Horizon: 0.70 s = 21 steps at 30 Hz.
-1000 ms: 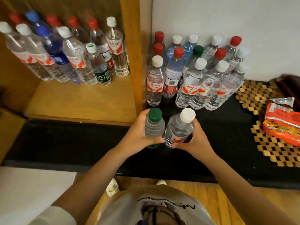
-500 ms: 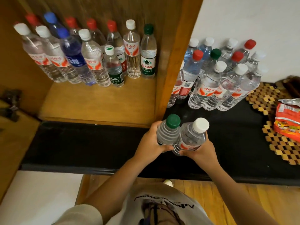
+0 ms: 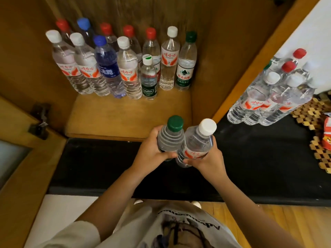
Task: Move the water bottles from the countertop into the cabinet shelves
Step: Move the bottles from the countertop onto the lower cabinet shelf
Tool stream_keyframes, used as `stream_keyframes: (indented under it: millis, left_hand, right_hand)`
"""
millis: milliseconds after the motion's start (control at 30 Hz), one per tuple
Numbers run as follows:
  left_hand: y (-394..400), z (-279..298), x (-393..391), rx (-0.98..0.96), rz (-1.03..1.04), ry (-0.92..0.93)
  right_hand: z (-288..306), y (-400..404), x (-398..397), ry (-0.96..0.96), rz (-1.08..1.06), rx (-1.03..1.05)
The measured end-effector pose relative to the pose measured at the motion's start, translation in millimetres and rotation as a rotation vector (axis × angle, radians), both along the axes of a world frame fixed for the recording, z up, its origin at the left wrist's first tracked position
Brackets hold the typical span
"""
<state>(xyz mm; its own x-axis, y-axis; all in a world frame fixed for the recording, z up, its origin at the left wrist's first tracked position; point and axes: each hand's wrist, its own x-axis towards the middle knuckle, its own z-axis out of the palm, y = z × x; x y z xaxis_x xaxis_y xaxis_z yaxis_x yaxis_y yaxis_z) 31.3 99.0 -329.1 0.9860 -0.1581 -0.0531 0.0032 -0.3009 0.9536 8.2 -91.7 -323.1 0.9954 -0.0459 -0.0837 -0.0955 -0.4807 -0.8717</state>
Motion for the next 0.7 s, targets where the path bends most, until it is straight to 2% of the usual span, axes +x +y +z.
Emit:
stream_keyframes:
  millis: [300,700]
  left_hand:
    - [33,9,69,-0.056,-0.002,-0.091]
    - [29,1,107,-0.039,-0.038,-0.059]
  right_hand:
    - [6,50,60,-0.112,-0.105,-0.011]
    - [-6,56,84,-0.001,-0.237,0.095]
